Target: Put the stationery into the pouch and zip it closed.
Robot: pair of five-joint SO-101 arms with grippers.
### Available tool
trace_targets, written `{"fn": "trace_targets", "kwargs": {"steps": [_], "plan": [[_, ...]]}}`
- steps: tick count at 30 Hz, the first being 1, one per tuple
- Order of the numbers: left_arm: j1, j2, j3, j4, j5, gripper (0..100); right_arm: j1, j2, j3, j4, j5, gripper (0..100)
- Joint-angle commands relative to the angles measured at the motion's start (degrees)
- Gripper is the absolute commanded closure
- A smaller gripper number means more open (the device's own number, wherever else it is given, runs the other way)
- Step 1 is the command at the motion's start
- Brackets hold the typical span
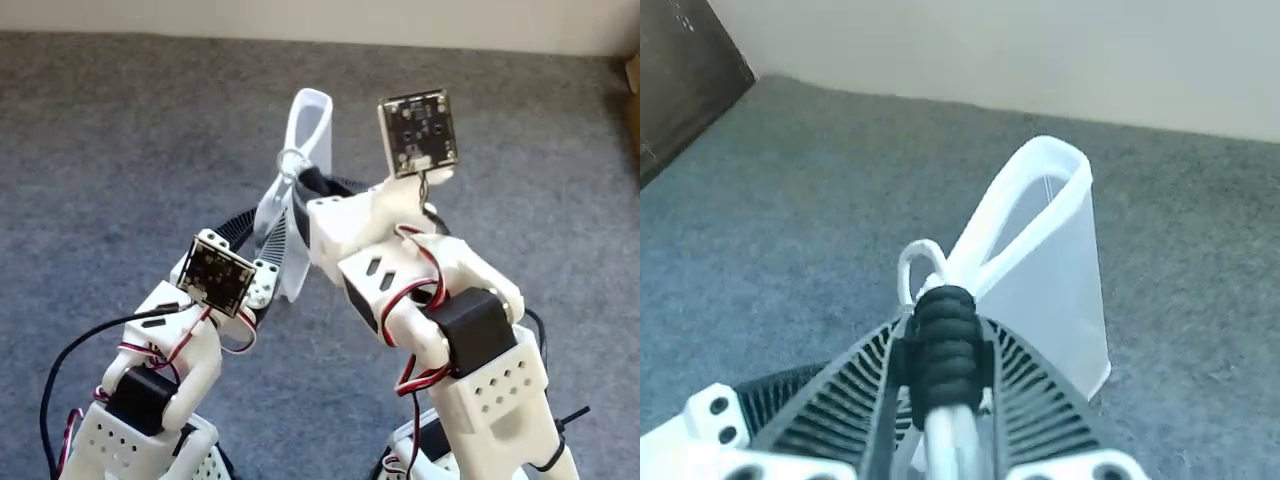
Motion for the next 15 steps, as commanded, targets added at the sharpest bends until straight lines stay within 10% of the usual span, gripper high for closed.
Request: {"fn": "trace_targets", "kwargs": {"steps": [1, 15], "plan": [[0.31, 1.19, -0.75, 1.23, -0.7, 99, 3.03, -0.92, -0.4, -5.14, -0.79, 99.5], [0.22, 1.19, -0.92, 2.02, -0.62, 99, 9.54, -0.75, 8.57, -17.36, 1.67, 99.5]]}}
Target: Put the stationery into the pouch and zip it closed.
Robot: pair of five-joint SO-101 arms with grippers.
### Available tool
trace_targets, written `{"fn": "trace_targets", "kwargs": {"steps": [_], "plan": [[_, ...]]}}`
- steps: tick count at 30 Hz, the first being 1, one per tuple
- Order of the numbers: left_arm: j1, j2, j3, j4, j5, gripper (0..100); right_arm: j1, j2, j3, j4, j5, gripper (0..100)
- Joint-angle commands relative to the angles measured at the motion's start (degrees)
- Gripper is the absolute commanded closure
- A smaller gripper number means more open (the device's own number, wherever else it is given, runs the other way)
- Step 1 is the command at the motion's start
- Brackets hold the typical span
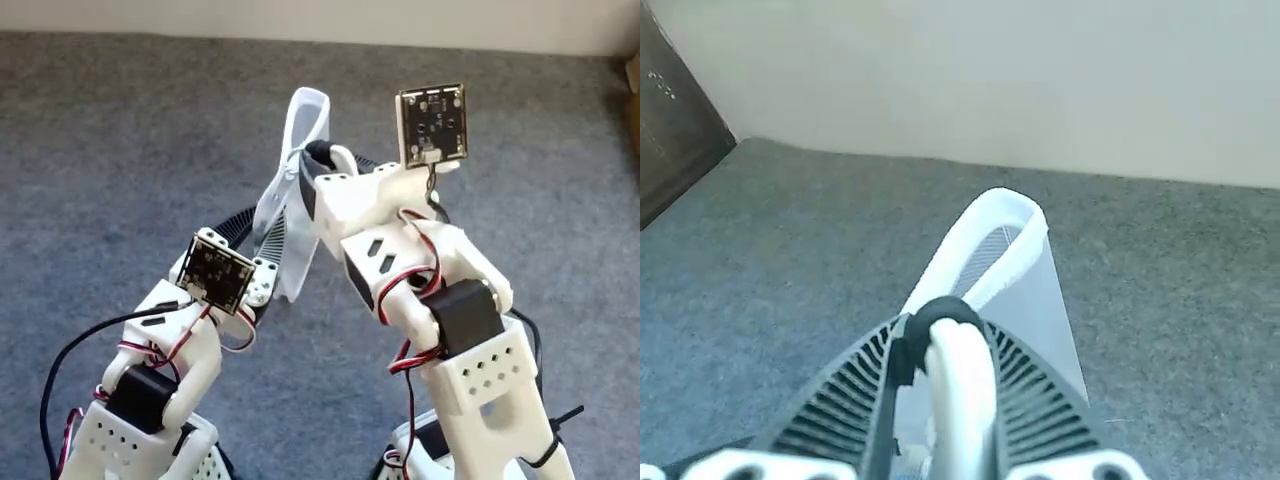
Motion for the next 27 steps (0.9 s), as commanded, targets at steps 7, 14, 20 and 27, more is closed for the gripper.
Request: {"fn": "trace_targets", "kwargs": {"steps": [7, 14, 20, 27], "plan": [[0.22, 0.92, -0.84, 2.02, -0.53, 99, 8.4, -0.75, 4.62, -11.38, 3.34, 99.5], [0.22, 0.92, -0.84, 2.02, -0.53, 99, 11.82, 0.66, 6.37, -16.57, 3.34, 99.5], [0.22, 0.92, -0.75, 2.11, -0.53, 99, 13.85, 10.86, 3.3, -18.86, 3.34, 99.5], [0.22, 0.84, -1.01, 3.16, -0.53, 99, 15.43, 20.88, -4.88, -19.91, 3.25, 99.5]]}}
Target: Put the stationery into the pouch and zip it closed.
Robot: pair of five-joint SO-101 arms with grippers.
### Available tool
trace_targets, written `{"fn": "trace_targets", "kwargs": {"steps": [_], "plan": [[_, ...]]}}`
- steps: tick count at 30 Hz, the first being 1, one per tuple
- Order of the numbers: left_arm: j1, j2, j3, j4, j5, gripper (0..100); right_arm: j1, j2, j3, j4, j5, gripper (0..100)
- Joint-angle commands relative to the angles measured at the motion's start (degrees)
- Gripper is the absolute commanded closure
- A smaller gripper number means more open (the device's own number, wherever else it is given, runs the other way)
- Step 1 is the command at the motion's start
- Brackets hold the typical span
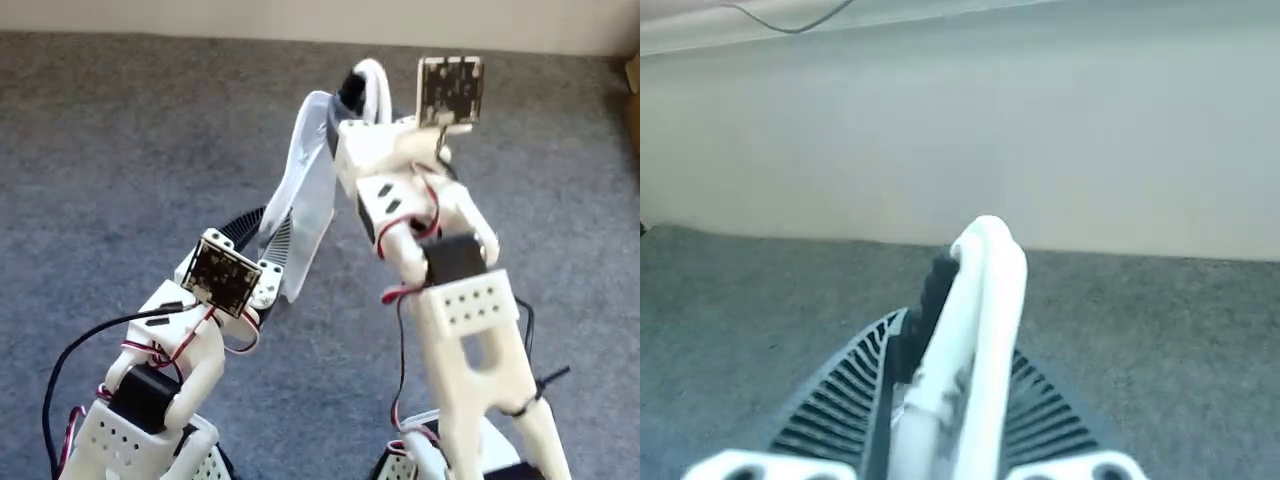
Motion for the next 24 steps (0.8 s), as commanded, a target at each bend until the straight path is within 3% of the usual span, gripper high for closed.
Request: {"fn": "trace_targets", "kwargs": {"steps": [1, 11, 24], "plan": [[0.13, 0.48, -0.92, 2.99, -0.35, 99, 4.7, 5.41, -5.85, -1.36, 0.7, 99.5], [0.04, 0.48, -0.75, 3.08, -0.35, 99, 6.02, 14.46, -14.02, -1.36, 0.79, 99.5], [-2.24, 0.48, -0.57, 3.08, -0.35, 99, 13.85, 32.48, -32.04, -1.36, 0.79, 99.5]]}}
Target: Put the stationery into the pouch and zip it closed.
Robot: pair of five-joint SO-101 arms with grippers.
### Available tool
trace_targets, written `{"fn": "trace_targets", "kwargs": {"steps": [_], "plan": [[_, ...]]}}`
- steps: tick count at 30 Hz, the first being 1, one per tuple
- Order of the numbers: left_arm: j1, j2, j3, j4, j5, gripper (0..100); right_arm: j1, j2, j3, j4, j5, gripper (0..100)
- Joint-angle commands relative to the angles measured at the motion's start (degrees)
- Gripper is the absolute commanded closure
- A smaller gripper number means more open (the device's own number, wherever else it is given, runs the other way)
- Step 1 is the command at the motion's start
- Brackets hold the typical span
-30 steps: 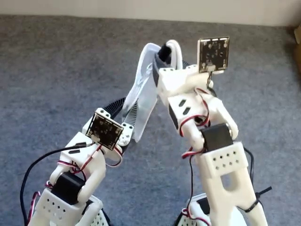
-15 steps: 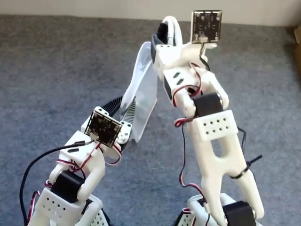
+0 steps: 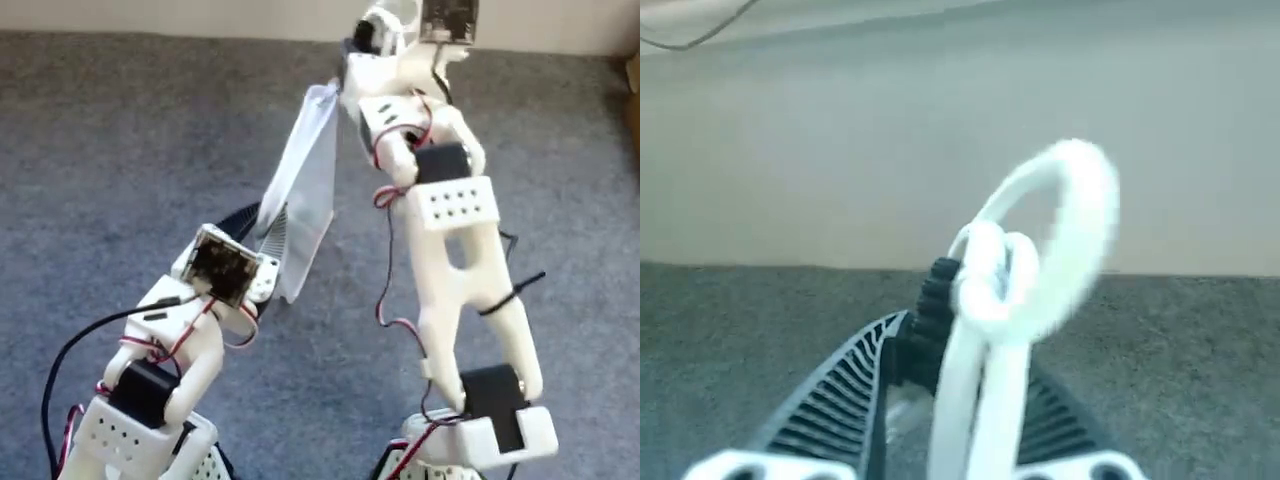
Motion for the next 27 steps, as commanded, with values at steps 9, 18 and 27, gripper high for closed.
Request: {"fn": "trace_targets", "kwargs": {"steps": [9, 18, 27], "plan": [[-2.68, -0.13, 0.13, 2.55, -0.18, 99, 9.89, 10.33, -12.26, -0.84, 0.79, 99.5], [-2.68, -0.13, 0.13, 2.55, -0.18, 99, 9.54, 10.24, -12.62, 5.49, 0.44, 99.5], [-2.15, -0.13, 0.04, 2.64, -0.09, 97, 9.71, 3.38, -12.09, 17.19, 0.79, 99.5]]}}
